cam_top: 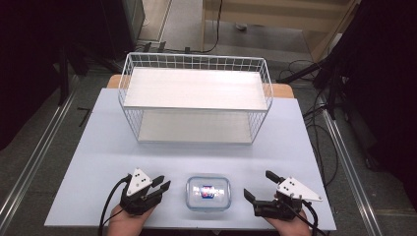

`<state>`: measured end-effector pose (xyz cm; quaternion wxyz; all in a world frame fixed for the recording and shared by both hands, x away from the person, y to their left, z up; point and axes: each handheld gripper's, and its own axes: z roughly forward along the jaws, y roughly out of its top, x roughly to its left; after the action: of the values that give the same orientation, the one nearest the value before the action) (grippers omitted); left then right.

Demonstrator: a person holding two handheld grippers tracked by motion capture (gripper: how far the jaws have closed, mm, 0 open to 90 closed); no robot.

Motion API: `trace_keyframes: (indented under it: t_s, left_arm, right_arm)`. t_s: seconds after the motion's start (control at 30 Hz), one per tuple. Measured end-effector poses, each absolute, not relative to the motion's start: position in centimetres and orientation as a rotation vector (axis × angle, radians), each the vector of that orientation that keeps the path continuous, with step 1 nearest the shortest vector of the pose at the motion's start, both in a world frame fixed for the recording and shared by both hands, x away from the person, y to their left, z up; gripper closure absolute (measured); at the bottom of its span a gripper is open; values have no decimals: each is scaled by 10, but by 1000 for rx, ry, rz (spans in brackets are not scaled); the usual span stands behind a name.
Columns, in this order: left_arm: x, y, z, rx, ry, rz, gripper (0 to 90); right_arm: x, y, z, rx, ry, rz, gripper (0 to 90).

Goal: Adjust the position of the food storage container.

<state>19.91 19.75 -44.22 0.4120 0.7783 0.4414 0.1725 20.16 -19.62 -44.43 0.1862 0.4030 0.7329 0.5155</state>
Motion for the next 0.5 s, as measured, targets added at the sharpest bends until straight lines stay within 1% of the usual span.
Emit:
trace_keyframes:
  t_s: [0.03, 0.07, 0.17, 0.3, 0.43, 0.5]
  left_arm:
    - [199, 198, -442, 1956, 1108, 436, 670]
    - [199, 198, -440, 1953, 1106, 436, 641]
    - [198, 197, -439, 1938, 1105, 442, 523]
    - [199, 200, -440, 1927, 1114, 411, 403]
    - [201, 202, -439, 1918, 1122, 387, 319]
    - [201, 202, -438, 1912, 1106, 373, 301]
  right_arm:
    - [202, -196, -444, 1135, 2064, 1452, 50]
    - [202, -196, -444, 1131, 2069, 1448, 50]
    - [202, -192, -444, 1126, 2074, 1459, 50]
    - [204, -187, -443, 1126, 2077, 1479, 50]
    - [205, -178, -443, 1139, 2093, 1496, 51]
    - [204, -174, -444, 1142, 2106, 1495, 51]
